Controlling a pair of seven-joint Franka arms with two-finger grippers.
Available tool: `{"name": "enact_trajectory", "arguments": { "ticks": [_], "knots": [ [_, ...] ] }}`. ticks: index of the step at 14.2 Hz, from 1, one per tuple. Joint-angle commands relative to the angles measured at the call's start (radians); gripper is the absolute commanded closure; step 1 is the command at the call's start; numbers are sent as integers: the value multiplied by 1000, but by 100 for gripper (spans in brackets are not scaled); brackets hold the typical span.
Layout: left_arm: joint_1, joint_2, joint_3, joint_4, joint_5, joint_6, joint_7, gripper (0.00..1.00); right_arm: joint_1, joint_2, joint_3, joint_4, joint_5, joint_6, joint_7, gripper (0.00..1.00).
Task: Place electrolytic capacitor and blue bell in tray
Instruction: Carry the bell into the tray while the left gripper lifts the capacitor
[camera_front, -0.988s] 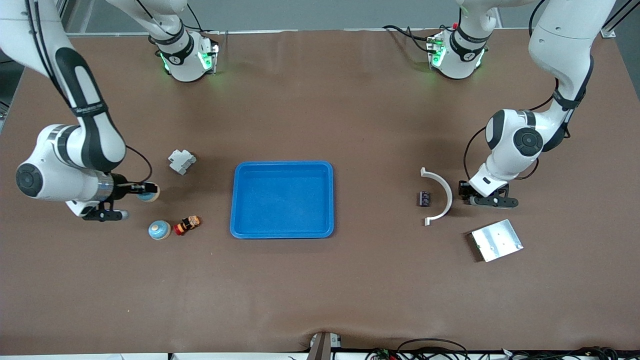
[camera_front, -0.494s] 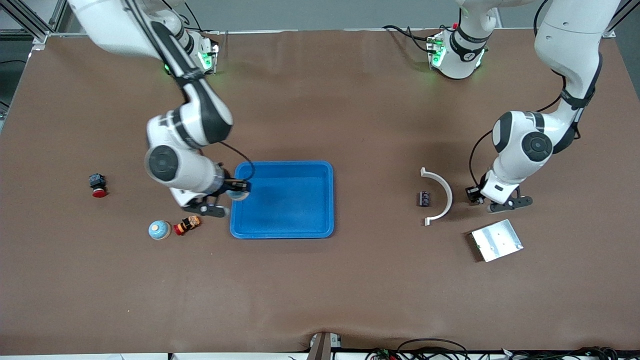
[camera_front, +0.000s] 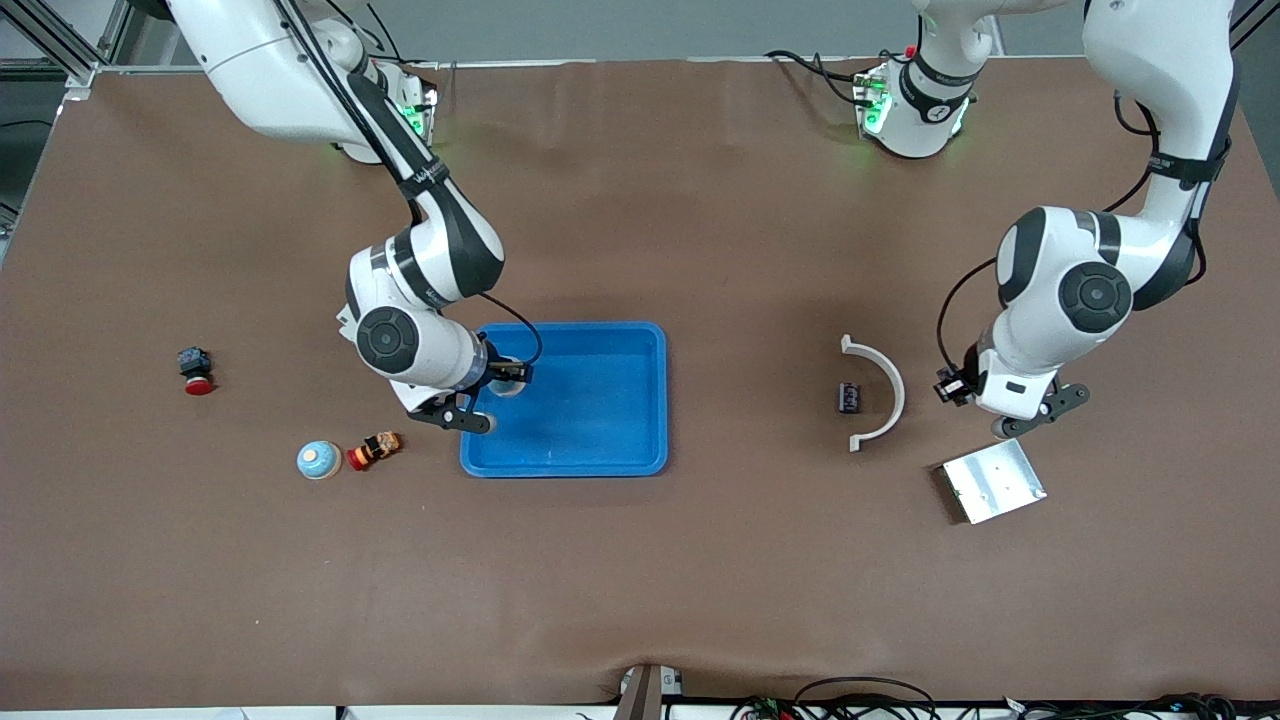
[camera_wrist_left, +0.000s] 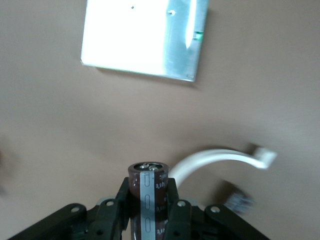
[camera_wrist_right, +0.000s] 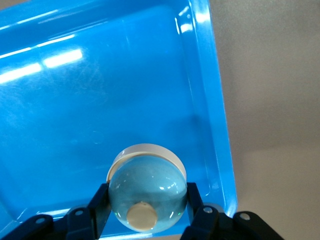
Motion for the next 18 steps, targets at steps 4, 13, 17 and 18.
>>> {"name": "enact_trajectory", "arguments": {
  "ticks": [4,13,17,18],
  "knots": [
    [-55,42,-77,145,-96,-69,-498,100,23,39,-6,13,11,3,34,31],
    [-301,261,-67,464,40,-65,-1120,100,-90,-7,-14,25,2,-59,3,0],
    [-390,378,-49,645,65,-142,-1245,100,-182,-48,-29,5,-137,-102,-221,0],
    [-426,411,-28,705,62,-180,-1276,100,-202,-53,-32,2,-148,-105,-310,0]
  ]
}}
